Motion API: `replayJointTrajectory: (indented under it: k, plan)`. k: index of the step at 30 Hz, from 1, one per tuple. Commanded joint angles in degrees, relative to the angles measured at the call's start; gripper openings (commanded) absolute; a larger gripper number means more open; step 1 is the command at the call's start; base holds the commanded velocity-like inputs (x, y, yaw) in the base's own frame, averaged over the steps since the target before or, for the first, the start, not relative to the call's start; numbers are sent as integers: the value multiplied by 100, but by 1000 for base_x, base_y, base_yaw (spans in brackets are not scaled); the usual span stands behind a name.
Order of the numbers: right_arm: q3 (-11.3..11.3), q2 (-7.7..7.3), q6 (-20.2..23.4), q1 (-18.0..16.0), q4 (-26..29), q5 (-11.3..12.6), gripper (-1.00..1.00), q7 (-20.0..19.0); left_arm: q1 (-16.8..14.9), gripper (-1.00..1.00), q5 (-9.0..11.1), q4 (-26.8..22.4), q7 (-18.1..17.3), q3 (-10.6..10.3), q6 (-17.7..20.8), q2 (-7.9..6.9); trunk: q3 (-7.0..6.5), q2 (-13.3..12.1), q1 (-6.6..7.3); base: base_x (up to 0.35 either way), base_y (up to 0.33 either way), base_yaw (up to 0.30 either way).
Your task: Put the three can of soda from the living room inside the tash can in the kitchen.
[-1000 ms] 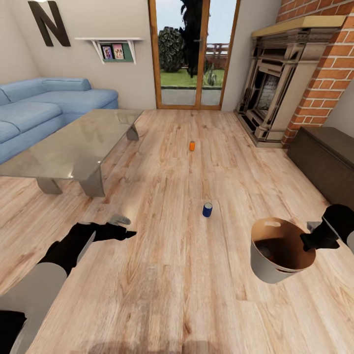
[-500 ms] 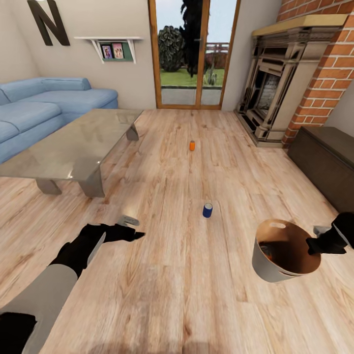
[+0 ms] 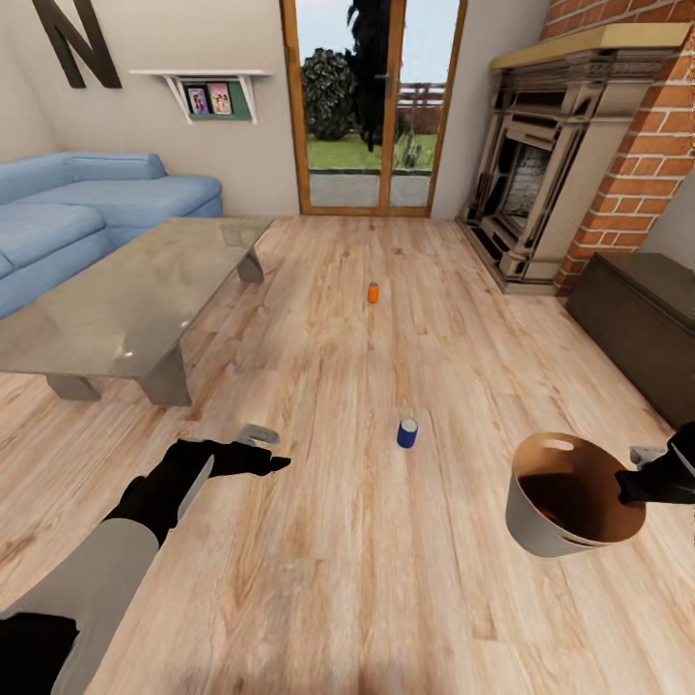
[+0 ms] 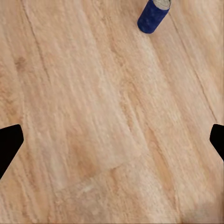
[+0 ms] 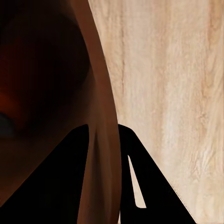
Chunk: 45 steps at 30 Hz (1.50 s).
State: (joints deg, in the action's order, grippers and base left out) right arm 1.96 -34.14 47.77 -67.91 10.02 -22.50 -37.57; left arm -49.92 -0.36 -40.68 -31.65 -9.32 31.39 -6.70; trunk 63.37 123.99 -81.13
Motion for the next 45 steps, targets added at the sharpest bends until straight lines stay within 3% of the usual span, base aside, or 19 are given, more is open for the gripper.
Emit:
replayJointTrajectory:
  k: [1, 4, 13, 15, 16, 19, 23, 27, 30, 39, 45]
  plan:
    - [-68, -2, 18, -3, 0, 58, -100, -8, 0, 100, 7, -4, 0, 0, 26, 16, -1, 0, 0, 325, 0, -178]
    - [-191, 6, 19, -3, 0, 54, -100, 3, 0, 100, 26, -64, 1, 0, 107, 60, 0, 0, 0, 321, -54, -212]
    - [-238, 112, -68, 29, -5, 53, -100, 63, 0, 100, 35, -185, 1, -7, 225, 83, 0, 0, 0, 276, -187, -122]
    - [-240, 408, -105, 112, 2, 47, -100, 129, 16, 100, 36, -197, 1, -8, 233, 88, 0, 0, 0, 254, -232, -13]
    - [-240, 469, -108, 126, 1, 46, -100, 174, 18, 100, 36, -198, 1, -8, 233, 88, 0, 0, 0, 253, -234, -7]
    - [-249, 888, -116, 219, 0, 50, -100, 748, 25, 100, 36, -202, 3, -8, 235, 101, 0, 0, 0, 252, -236, -3]
    - [-279, 1000, -118, 259, 2, 52, -100, 948, 26, 100, 36, -203, 7, -8, 236, 111, 0, 0, 0, 251, -237, -1]
    - [-324, 1018, -124, 274, 7, 57, -100, 1009, 26, 100, 36, -203, 9, -13, 236, 115, 0, 0, 0, 251, -237, 0]
    - [-539, 1005, -147, 278, 7, 54, -100, 1034, 26, 100, 36, -200, 10, -16, 236, 116, 0, 0, 0, 251, -237, 0]
    - [-628, 979, -445, 280, -3, 53, -100, 1026, 27, 100, 34, -195, 10, -17, 236, 123, 0, 0, 0, 251, -237, 0]
    - [-724, 851, -467, 279, 0, 52, -100, 1002, 27, 100, 36, -196, 10, -17, 236, 125, 0, 0, 0, 251, -237, 0]
